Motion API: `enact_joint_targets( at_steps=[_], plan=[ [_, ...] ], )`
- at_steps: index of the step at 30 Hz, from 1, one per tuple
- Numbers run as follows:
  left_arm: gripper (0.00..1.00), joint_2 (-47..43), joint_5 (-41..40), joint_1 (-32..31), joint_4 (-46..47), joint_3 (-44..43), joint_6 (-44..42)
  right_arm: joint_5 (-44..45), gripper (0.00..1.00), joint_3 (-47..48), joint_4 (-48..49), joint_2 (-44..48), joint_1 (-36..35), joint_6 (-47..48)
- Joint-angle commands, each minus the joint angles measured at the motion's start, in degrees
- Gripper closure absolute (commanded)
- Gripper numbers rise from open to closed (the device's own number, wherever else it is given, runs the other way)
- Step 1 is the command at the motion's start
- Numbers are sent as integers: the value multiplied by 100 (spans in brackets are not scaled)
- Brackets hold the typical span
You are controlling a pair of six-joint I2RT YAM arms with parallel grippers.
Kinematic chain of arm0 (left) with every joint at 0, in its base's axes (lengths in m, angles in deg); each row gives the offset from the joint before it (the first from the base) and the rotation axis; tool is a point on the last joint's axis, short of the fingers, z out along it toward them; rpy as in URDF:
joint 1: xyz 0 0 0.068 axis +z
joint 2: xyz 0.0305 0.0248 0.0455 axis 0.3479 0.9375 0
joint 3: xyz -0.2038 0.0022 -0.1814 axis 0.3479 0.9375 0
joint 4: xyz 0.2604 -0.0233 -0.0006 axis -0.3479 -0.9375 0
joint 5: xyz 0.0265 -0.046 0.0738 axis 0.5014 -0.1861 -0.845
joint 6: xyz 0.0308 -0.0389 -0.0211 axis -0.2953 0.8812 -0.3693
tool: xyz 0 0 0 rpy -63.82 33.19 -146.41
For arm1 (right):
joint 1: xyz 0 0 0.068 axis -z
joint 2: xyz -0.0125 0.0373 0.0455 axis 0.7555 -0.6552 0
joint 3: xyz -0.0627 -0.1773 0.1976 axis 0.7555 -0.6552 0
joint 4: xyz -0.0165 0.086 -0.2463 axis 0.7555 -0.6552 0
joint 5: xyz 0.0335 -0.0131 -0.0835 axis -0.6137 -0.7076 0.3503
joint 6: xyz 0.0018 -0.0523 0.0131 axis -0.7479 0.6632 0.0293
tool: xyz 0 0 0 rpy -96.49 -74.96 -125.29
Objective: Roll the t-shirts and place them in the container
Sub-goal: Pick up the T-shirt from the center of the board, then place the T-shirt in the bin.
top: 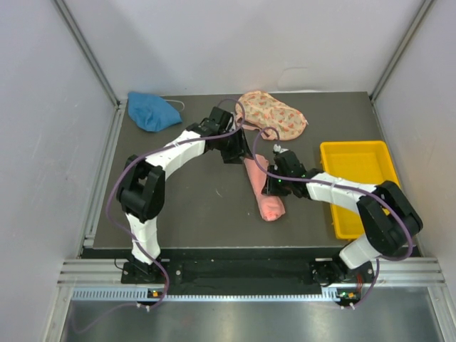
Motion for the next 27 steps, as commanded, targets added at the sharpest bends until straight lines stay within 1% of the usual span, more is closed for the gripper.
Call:
enact_joint_targets(
  at_steps=[1, 8, 15, 21, 27],
  plan=[
    [44, -470, 187, 60, 374, 222, -69, 224, 100, 225, -145, 365, -46, 269],
    [44, -663, 302, 95, 497, 494, -104, 470, 100, 120, -13, 542, -37, 418],
    [45, -804, 442, 104, 586, 846, -113, 470, 100, 155, -4, 603, -55, 612],
    [45, -944, 495, 130, 612, 1092, -157, 496, 100, 32, 128, 638, -46, 682],
    [45, -1067, 495, 156, 717, 1364, -175, 452, 100, -187, 312, 813, -46, 946]
  ],
)
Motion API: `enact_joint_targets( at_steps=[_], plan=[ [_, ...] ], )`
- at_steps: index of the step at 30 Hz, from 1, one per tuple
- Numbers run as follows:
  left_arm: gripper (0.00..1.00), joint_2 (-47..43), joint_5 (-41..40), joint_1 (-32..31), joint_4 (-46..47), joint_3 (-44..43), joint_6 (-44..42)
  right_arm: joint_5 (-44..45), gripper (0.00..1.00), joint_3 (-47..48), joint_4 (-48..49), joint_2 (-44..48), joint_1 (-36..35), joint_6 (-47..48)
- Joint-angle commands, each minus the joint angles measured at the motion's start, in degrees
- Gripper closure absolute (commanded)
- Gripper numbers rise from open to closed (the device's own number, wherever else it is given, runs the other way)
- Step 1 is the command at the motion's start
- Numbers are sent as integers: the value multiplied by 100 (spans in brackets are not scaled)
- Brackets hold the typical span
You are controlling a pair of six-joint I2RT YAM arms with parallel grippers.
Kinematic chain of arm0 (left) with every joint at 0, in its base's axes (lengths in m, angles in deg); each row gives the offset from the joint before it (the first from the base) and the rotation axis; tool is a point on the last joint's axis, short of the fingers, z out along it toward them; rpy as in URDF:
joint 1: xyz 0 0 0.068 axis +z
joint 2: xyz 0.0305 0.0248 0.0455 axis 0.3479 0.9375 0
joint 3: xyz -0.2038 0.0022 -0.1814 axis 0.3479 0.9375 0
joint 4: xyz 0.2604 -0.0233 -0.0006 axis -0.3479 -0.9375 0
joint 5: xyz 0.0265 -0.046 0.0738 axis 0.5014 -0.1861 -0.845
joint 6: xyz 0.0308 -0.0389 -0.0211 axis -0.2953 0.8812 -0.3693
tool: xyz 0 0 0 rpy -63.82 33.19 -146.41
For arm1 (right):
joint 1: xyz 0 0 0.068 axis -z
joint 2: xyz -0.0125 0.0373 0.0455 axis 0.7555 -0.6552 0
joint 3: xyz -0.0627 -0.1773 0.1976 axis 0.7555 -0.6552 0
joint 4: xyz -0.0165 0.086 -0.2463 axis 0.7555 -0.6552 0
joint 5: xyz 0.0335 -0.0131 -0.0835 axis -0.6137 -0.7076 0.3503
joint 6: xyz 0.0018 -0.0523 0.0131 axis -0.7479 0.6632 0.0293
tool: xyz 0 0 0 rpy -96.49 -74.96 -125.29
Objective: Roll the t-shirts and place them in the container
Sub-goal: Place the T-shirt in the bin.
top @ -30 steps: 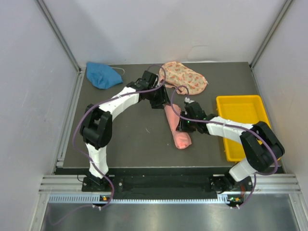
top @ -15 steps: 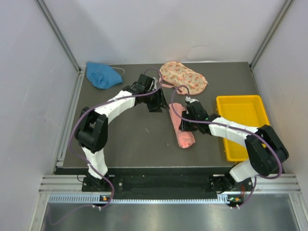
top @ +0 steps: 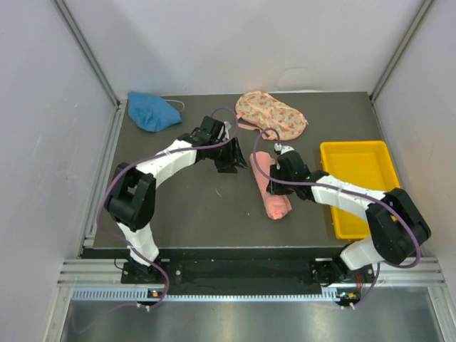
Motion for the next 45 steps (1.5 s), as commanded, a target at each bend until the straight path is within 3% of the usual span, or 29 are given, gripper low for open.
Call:
enact_joint_targets(
  at_steps=[1, 14, 23, 30, 37, 42, 45],
  plan=[
    [45, -353, 100, 54, 315, 182, -113, 28, 100, -177, 491, 525, -46, 275],
    [45, -634, 179, 115, 544, 674, -148, 344, 100, -72, -325, 1791, 156, 916],
    [45, -906, 311, 115, 685, 1008, -95, 907, 100, -116, -1353, 3434, 490, 1558],
    [45, -1029, 460, 115, 824, 1193, -43, 934, 100, -265, -1846, 4849, 1017, 2821],
    [45, -1152, 732, 115, 1131, 1430, 150, 241, 100, 156, -2391, 4833, 2676, 3816],
    [46, -1266, 979, 106, 1282, 1632, 387, -1102, 100, 131, -2005, 4412, 4362, 4071],
    [45, -1346, 1066, 106, 1291, 1676, 388, -1307, 100, -80, -1706, 4174, 4690, 4291]
  ],
)
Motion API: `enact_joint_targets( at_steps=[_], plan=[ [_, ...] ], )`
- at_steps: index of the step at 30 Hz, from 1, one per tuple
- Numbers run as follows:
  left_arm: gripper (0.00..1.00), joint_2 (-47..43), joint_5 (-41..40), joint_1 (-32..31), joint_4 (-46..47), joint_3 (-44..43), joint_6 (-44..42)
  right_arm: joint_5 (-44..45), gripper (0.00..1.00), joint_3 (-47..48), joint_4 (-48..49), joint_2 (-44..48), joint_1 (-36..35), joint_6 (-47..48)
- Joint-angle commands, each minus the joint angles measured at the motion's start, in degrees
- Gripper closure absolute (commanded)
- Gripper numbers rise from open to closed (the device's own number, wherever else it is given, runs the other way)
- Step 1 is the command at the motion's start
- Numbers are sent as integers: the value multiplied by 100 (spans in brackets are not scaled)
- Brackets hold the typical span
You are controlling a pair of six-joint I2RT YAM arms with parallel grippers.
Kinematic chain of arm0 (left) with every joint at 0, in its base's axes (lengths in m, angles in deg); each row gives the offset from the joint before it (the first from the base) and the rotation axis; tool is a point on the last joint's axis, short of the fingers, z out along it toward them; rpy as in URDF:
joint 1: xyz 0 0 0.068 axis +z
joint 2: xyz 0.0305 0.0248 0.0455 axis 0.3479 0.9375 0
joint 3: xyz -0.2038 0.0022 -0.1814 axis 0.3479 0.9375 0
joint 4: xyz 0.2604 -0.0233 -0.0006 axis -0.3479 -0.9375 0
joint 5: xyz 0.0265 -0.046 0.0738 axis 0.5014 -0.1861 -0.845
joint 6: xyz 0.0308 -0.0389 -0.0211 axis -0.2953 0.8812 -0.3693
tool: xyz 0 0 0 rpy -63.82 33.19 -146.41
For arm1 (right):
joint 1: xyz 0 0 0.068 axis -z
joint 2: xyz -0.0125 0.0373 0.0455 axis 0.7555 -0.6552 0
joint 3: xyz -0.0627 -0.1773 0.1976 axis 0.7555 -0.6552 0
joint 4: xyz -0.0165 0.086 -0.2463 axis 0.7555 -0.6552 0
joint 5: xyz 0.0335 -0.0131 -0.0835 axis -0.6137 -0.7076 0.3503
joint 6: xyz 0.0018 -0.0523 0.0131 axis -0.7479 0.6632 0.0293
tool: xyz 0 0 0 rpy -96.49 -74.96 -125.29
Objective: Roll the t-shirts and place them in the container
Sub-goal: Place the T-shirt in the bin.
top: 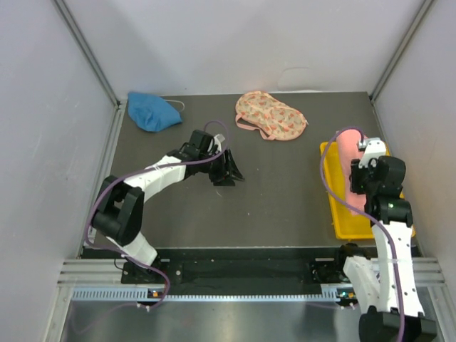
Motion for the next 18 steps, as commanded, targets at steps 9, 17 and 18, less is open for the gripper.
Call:
enact_joint_targets(
  at_steps=[9, 17, 18],
  plan=[
    [45, -474, 361, -3, 381, 204, -13, -1266, 100, -988, 2062, -856, 1099, 520],
    [45, -527, 379, 6, 408, 301, -39, -1433, 100, -936, 2301, -1630, 1196, 669],
    [45, -527, 370, -3, 390, 301, -39, -1468, 100, -936, 2327, -1743, 1196, 669]
  ],
)
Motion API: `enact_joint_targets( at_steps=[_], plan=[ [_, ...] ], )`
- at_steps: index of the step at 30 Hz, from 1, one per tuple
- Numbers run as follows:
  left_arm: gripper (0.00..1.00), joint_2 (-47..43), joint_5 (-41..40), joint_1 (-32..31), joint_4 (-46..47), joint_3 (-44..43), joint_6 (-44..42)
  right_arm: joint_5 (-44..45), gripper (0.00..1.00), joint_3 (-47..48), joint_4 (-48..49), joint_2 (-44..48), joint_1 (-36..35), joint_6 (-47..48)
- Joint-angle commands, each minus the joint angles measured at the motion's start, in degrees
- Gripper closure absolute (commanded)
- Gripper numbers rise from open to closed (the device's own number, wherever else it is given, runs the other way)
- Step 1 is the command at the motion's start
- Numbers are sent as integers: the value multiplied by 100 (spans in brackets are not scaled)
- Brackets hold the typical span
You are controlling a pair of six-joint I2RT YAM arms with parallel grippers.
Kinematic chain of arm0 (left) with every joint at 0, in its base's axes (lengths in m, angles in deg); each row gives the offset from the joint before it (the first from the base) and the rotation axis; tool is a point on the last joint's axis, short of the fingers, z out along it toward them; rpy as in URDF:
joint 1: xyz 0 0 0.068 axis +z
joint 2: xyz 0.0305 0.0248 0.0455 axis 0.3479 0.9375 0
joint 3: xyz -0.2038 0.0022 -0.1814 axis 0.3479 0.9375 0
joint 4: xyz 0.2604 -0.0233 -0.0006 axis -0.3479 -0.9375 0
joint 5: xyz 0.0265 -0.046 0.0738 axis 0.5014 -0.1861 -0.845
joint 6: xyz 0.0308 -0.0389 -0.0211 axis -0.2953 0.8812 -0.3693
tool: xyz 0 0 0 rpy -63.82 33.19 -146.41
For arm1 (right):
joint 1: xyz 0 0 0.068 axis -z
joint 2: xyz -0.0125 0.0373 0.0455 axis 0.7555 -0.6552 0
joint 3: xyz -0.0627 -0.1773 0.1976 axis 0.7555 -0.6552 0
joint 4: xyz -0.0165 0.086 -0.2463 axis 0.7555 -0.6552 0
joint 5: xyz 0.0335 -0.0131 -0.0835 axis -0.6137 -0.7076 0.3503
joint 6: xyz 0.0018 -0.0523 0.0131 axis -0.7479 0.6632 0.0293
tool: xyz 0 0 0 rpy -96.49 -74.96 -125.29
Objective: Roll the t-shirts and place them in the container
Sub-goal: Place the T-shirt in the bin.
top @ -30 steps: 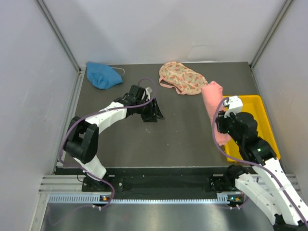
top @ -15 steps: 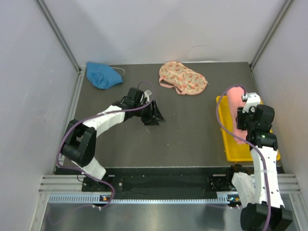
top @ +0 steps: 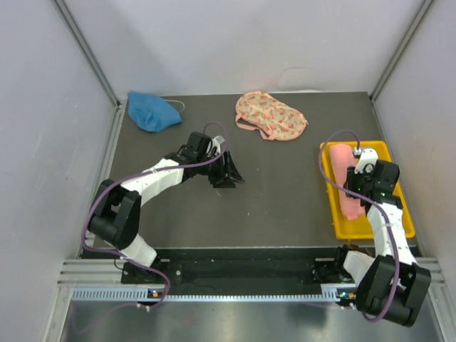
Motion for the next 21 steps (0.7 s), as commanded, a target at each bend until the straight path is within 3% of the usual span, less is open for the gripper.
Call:
enact_joint_targets(
  at_steps=[1, 21],
  plan=[
    [45, -271, 90, 6, 226, 36, -103, -307, 100, 229, 751, -236, 64, 164],
    [45, -254, 99, -3, 270, 54, -94, -308, 100, 404, 778, -1265, 64, 173]
  ],
)
